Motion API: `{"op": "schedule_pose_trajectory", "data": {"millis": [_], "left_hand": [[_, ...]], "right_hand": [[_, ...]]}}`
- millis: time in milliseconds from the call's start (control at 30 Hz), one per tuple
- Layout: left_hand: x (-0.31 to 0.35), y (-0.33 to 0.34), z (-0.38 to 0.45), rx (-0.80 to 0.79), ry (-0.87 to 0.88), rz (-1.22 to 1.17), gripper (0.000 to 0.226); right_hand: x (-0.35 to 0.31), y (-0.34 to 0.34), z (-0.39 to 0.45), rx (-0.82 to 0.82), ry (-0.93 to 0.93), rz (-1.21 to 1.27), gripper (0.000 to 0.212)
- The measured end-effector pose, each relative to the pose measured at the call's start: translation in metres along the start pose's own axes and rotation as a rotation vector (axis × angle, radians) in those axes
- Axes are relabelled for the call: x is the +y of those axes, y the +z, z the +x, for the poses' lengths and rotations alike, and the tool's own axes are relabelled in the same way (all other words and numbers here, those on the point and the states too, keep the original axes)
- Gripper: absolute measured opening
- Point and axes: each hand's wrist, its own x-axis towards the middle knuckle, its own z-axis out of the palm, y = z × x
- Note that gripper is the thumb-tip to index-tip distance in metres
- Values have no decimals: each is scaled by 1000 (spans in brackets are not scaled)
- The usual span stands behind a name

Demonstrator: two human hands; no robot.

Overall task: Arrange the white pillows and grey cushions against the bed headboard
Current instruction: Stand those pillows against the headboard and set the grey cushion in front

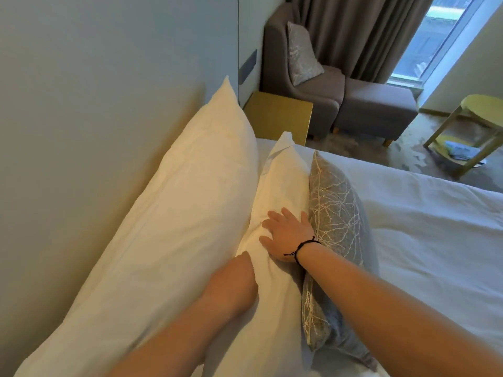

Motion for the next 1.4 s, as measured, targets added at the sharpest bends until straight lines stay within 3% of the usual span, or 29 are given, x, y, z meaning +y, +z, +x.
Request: {"op": "schedule_pose_trajectory", "data": {"millis": [100, 267, 467, 600, 700, 767, 833, 933, 1033, 1167, 1233, 1333, 1400], "left_hand": [[14, -27, 63, 94, 89, -4, 24], [44, -69, 193, 163, 163, -29, 38], [63, -83, 313, 129, 73, 89, 49], [72, -87, 350, 106, 83, 251, 66], [82, -96, 374, 160, 20, 151, 89], [83, -107, 386, 200, -58, 98, 85], [78, -123, 395, 226, -50, 108, 51], [72, -142, 405, 140, -97, 395, 33], [62, -141, 416, 198, -93, 444, 33], [67, -125, 406, 307, -157, 328, 85], [79, -120, 389, 314, -115, 293, 93], [109, -106, 337, 346, 66, 102, 76], [132, -84, 287, 356, 217, -91, 57]], "right_hand": [[15, -9, 12, 93, 65, 69, 57], [53, -39, 30, 373, 205, -88, 57], [89, -22, 11, 256, 547, 462, 86], [88, -10, 8, 289, 542, 509, 88], [87, -7, 12, 291, 535, 538, 90], [90, -4, 13, 299, 521, 554, 89], [94, 0, 12, 319, 501, 579, 86], [96, 4, 13, 346, 483, 586, 87], [97, 5, 17, 351, 471, 605, 88], [100, 6, 21, 342, 471, 641, 85], [101, 5, 21, 356, 459, 668, 83], [104, 1, 17, 352, 408, 836, 86], [116, -1, 6, 399, 355, 1131, 83]]}}
